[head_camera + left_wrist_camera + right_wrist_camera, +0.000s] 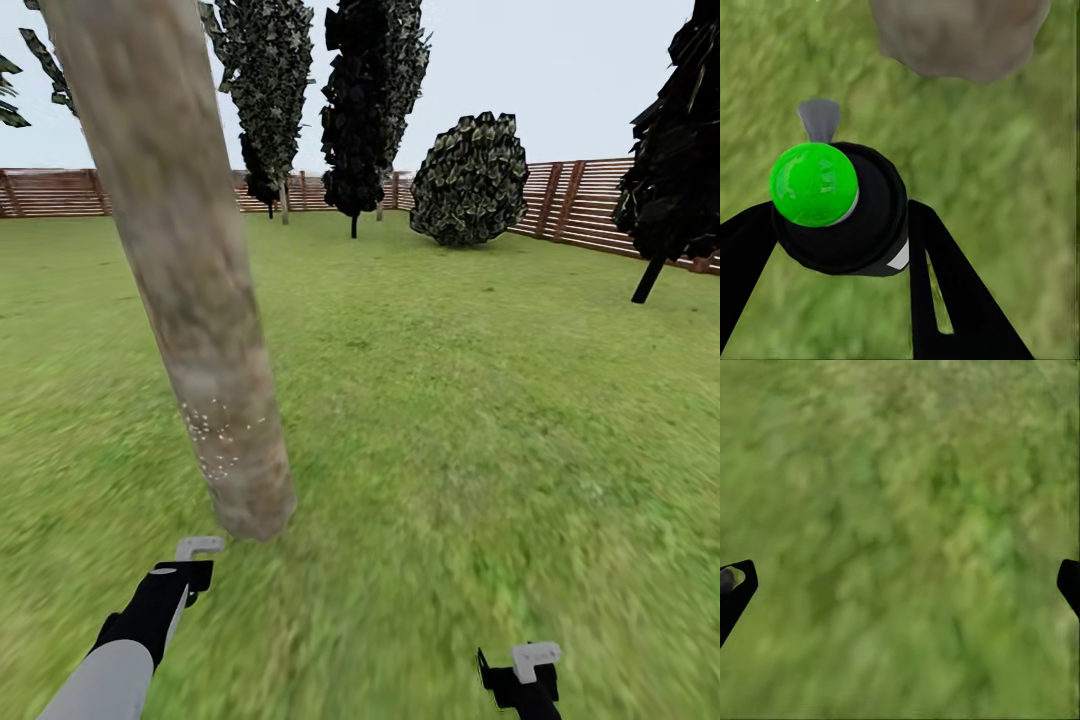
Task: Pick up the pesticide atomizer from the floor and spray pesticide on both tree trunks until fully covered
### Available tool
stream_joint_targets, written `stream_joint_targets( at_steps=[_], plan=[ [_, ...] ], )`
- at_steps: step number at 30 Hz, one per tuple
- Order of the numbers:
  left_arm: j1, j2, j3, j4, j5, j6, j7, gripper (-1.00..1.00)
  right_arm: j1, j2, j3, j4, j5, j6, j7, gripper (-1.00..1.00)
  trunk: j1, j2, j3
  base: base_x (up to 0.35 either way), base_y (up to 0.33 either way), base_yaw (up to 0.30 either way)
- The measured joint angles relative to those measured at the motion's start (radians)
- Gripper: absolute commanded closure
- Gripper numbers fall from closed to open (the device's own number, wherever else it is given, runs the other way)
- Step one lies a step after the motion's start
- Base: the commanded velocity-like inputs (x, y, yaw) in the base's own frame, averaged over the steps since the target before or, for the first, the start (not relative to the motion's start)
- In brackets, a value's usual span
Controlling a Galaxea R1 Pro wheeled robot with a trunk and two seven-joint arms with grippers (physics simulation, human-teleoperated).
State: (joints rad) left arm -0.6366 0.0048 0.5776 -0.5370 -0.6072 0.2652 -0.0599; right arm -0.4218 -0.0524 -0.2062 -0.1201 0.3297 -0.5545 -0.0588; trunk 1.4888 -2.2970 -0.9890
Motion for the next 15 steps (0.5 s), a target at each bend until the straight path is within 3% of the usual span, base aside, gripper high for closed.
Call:
stream_joint_targets(
  at_steps=[15],
  plan=[
    [0.000, -0.006, -0.002, 0.000, -0.004, 0.005, 0.000, 1.00, 0.000, 0.002, 0.001, 0.001, 0.000, 0.001, -0.010, -1.00, 0.000, 0.000, 0.000, 0.027, -0.266, 0.000]
  ],
)
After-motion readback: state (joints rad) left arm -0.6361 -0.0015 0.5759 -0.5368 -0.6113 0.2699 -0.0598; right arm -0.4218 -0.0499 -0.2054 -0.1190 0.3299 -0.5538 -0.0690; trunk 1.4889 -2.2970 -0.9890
